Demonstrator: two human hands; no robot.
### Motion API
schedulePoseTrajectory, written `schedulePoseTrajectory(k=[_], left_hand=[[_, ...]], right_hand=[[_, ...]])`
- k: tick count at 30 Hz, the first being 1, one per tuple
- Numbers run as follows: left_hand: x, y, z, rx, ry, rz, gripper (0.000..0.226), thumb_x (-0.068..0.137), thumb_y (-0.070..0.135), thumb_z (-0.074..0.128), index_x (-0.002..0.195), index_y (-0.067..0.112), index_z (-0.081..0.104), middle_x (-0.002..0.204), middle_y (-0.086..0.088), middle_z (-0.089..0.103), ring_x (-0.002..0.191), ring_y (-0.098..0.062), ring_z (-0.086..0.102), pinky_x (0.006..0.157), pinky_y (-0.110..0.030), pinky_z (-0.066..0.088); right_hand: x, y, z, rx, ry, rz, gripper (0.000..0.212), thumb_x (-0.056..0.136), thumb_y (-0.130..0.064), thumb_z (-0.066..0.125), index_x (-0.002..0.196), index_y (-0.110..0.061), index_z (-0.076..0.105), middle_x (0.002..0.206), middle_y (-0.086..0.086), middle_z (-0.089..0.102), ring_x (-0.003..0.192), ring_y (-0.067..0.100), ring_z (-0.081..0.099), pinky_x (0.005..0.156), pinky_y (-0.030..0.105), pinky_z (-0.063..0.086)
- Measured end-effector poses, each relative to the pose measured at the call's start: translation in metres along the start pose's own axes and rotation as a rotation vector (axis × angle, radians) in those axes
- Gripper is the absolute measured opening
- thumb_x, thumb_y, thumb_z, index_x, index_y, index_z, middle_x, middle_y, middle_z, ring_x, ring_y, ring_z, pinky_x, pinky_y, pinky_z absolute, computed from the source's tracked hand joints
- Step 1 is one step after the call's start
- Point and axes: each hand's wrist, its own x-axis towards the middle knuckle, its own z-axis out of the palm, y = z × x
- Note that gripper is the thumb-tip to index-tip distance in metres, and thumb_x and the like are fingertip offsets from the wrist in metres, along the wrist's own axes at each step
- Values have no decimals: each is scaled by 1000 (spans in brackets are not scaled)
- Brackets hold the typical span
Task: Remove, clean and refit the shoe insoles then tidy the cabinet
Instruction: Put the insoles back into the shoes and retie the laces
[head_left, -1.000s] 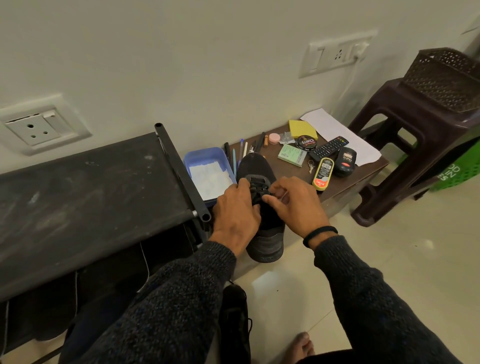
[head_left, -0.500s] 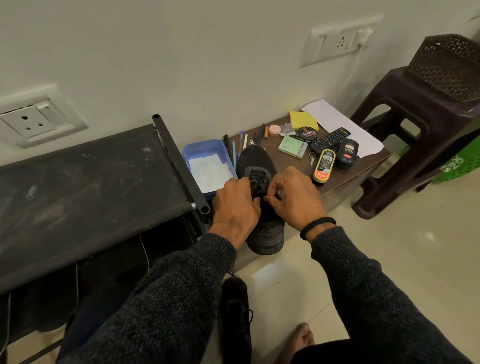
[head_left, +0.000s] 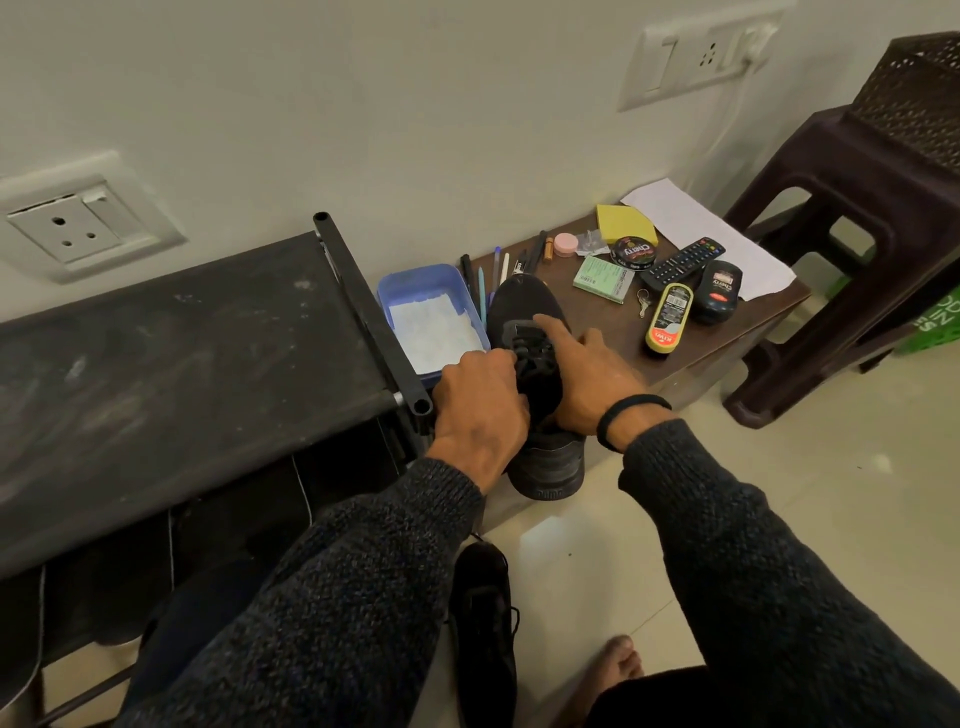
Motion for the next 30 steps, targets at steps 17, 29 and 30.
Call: schedulePoseTrajectory(k=[17, 29, 30], left_hand=[[0, -4, 0, -272, -162, -16, 53, 76, 30, 80, 125, 19, 64, 117, -7, 68, 107, -29, 65, 94, -41, 57], [0, 0, -11, -309, -297, -95, 66, 81, 29, 77, 140, 20, 48, 130, -11, 61, 119, -34, 59, 101, -45, 51], [0, 1, -12, -311, -302, -96, 64, 81, 30, 77, 138, 20, 49, 129, -10, 62, 117, -33, 60, 100, -45, 52]], right_hand=[[9, -11, 9, -100, 227, 140, 79, 85, -36, 74, 146, -25, 25, 122, 16, 56, 104, 41, 62, 75, 47, 43], [-47, 30, -27, 280, -18, 58, 56, 82, -46, 80, 123, -29, 46, 99, -3, 66, 91, 16, 65, 79, 40, 56], [-46, 31, -26, 301, 33, 17, 50, 81, -45, 81, 115, -28, 49, 97, -3, 64, 89, 16, 65, 78, 42, 58]])
